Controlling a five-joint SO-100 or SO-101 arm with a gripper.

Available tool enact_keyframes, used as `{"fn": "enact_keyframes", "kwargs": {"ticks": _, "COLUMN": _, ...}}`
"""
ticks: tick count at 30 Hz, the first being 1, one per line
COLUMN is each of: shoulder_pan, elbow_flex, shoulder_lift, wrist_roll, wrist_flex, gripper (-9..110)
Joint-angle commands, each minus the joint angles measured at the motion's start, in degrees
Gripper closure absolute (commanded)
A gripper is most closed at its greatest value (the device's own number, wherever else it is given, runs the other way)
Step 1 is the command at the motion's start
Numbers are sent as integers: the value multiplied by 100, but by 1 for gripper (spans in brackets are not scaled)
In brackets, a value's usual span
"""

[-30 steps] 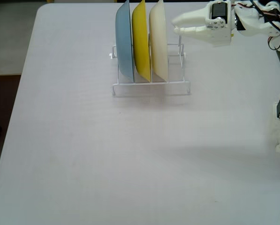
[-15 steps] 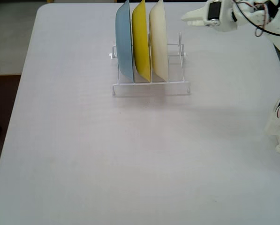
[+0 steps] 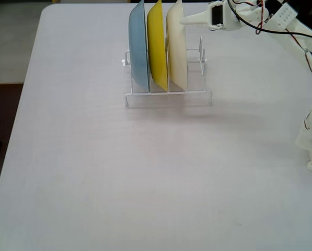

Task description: Could you take three plates?

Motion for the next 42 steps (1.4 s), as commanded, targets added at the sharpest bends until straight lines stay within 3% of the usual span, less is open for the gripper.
{"fn": "enact_keyframes", "kwargs": {"ticks": 1, "shoulder_pan": 62, "elbow_flex": -861, "shoulder_lift": -272, "wrist_roll": -114, "wrist_flex": -114, "gripper": 70}}
{"fn": "enact_keyframes", "kwargs": {"ticks": 7, "shoulder_pan": 53, "elbow_flex": -1898, "shoulder_lift": -1134, "wrist_roll": -114, "wrist_flex": -123, "gripper": 78}}
{"fn": "enact_keyframes", "kwargs": {"ticks": 12, "shoulder_pan": -70, "elbow_flex": -2241, "shoulder_lift": -1327, "wrist_roll": -53, "wrist_flex": -123, "gripper": 102}}
{"fn": "enact_keyframes", "kwargs": {"ticks": 19, "shoulder_pan": -149, "elbow_flex": -2769, "shoulder_lift": -1336, "wrist_roll": 299, "wrist_flex": 53, "gripper": 102}}
{"fn": "enact_keyframes", "kwargs": {"ticks": 25, "shoulder_pan": -149, "elbow_flex": -3911, "shoulder_lift": -1213, "wrist_roll": 615, "wrist_flex": 905, "gripper": 102}}
{"fn": "enact_keyframes", "kwargs": {"ticks": 42, "shoulder_pan": -659, "elbow_flex": -3498, "shoulder_lift": 1485, "wrist_roll": 2408, "wrist_flex": 1679, "gripper": 102}}
